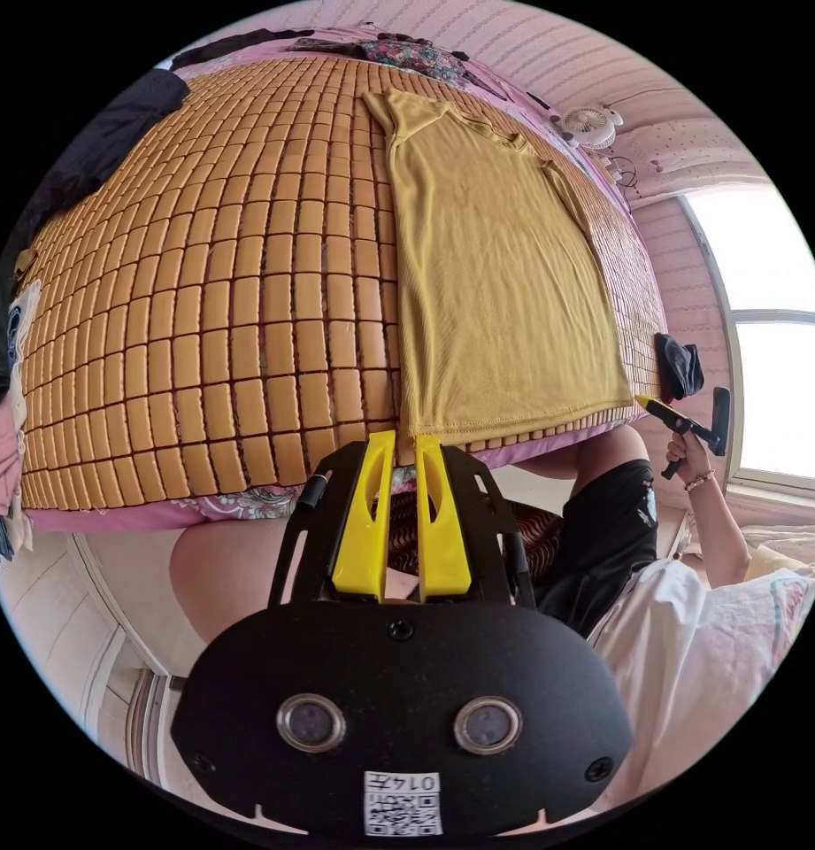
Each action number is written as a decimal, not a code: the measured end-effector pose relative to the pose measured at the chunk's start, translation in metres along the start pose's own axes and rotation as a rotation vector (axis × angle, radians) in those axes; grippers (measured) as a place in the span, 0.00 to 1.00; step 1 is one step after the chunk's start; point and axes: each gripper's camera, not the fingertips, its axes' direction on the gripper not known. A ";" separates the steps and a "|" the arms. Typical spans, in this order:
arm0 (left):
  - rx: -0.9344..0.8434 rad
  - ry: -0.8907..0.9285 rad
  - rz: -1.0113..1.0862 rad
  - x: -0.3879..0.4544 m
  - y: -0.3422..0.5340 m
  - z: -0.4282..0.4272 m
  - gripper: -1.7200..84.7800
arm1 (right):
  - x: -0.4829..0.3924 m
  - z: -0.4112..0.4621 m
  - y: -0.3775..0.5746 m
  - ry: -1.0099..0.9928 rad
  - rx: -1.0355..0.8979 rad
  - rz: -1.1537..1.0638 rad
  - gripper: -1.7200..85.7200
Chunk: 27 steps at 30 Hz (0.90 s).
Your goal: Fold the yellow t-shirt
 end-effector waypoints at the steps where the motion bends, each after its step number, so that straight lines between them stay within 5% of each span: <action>1: 0.011 -0.021 0.005 -0.001 0.000 0.000 0.07 | -0.002 0.002 -0.002 0.019 -0.002 -0.009 0.06; 16: -0.016 -0.222 0.108 0.006 -0.024 0.064 0.02 | -0.018 0.046 -0.024 0.176 -0.034 -0.052 0.05; 27: 0.057 -0.286 0.141 0.000 0.008 0.054 0.02 | 0.028 0.014 0.000 0.038 -0.094 -0.083 0.09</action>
